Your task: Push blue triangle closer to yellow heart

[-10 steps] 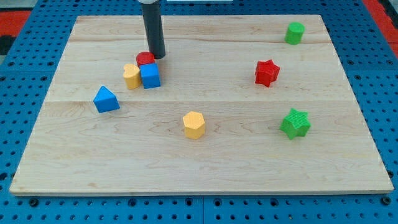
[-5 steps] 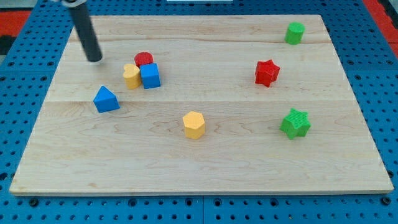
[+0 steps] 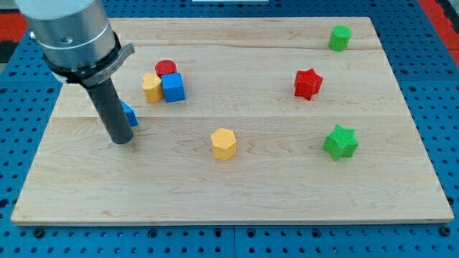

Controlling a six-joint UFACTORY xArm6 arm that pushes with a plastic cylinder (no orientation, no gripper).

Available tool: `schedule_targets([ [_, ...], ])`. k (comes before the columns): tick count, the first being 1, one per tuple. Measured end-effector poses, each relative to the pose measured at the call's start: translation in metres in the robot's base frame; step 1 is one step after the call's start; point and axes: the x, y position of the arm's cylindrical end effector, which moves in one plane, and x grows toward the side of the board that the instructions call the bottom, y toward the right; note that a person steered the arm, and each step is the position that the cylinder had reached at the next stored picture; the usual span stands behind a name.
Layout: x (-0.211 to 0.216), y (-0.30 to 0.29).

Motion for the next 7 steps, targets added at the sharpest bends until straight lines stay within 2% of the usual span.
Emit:
schedule_targets([
  [4, -0.048, 0.005],
  [6, 0.003, -0.009],
  [7, 0.003, -0.080],
])
